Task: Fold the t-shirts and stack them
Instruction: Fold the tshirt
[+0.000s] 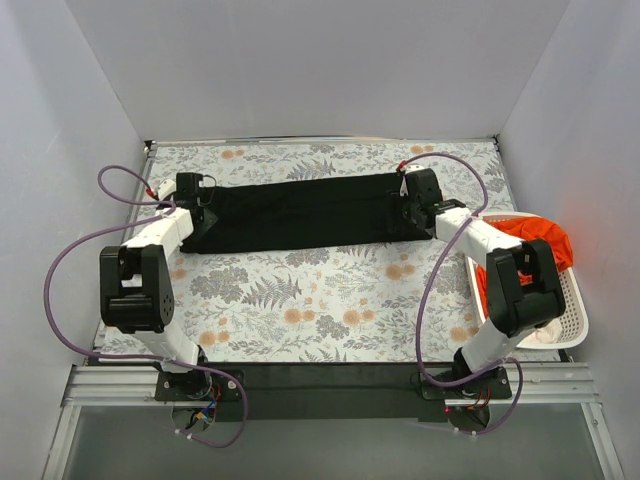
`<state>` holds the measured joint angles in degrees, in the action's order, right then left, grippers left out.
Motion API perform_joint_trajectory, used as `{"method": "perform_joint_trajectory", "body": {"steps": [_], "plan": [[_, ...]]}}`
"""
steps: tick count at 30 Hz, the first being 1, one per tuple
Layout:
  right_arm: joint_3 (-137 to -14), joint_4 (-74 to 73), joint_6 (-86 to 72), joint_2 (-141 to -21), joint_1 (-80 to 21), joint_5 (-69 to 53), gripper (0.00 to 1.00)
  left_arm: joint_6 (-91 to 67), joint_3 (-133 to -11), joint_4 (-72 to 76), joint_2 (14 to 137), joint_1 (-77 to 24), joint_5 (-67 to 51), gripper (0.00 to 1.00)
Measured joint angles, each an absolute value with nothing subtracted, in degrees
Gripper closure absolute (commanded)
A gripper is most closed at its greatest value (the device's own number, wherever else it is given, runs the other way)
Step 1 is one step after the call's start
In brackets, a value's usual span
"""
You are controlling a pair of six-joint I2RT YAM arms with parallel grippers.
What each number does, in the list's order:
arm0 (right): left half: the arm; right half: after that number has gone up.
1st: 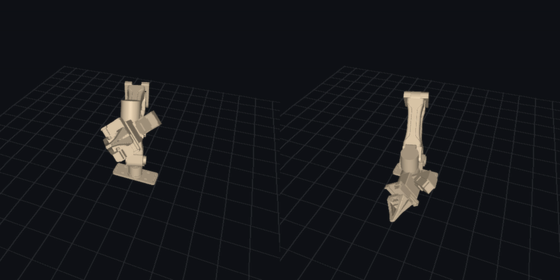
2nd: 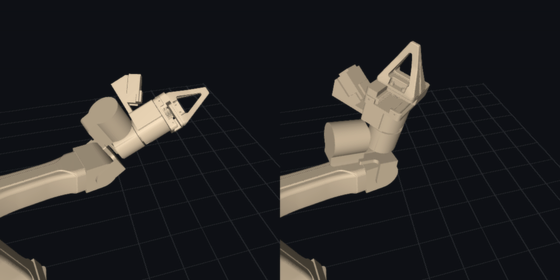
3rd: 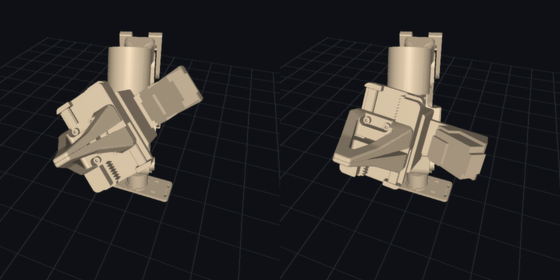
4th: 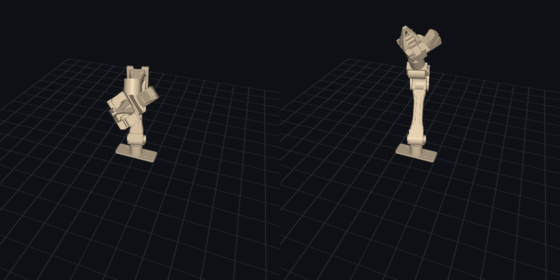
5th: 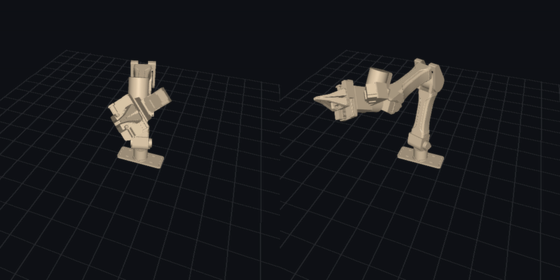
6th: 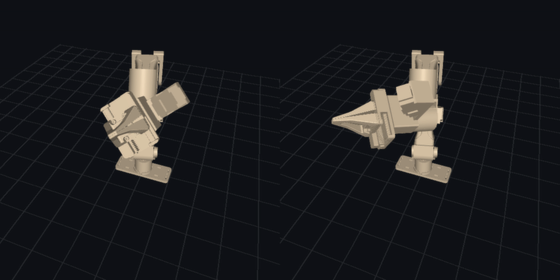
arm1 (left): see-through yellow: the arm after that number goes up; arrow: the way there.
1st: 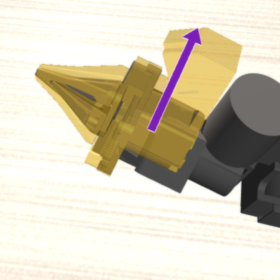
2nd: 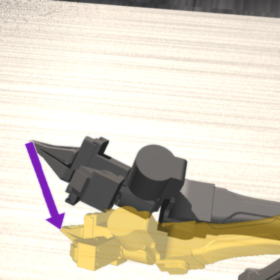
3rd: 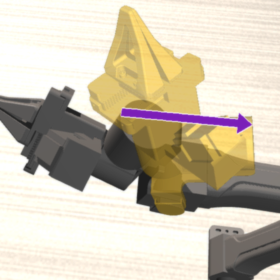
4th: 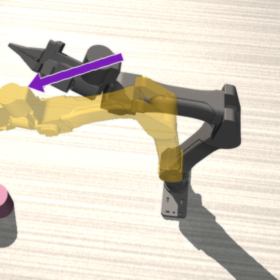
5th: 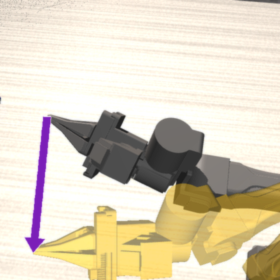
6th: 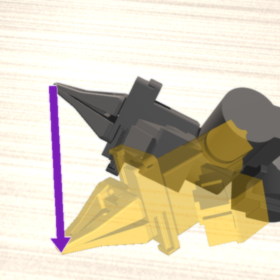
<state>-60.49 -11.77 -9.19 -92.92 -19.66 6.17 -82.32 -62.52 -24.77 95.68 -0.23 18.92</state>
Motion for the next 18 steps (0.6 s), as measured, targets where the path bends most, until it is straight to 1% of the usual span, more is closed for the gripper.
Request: {"method": "perform_joint_trajectory", "body": {"steps": [5,10,18], "plan": [[-64.9,-10.6,-9.3,-99.9,-17.7,5.1,0.48,-82.8,-61.1,-24.9,97.2,2.6,18.9,0.66],[-64.5,-10.1,-10.6,-104.4,-16.4,5.0,0.48,-83.7,-60.4,-25.1,100.3,5.1,19.1,0.68],[-58.9,-6.1,-12.4,-102.1,-15.4,4.7,0.47,-85.0,-59.1,-24.7,100.3,6.6,18.9,0.72]]}}
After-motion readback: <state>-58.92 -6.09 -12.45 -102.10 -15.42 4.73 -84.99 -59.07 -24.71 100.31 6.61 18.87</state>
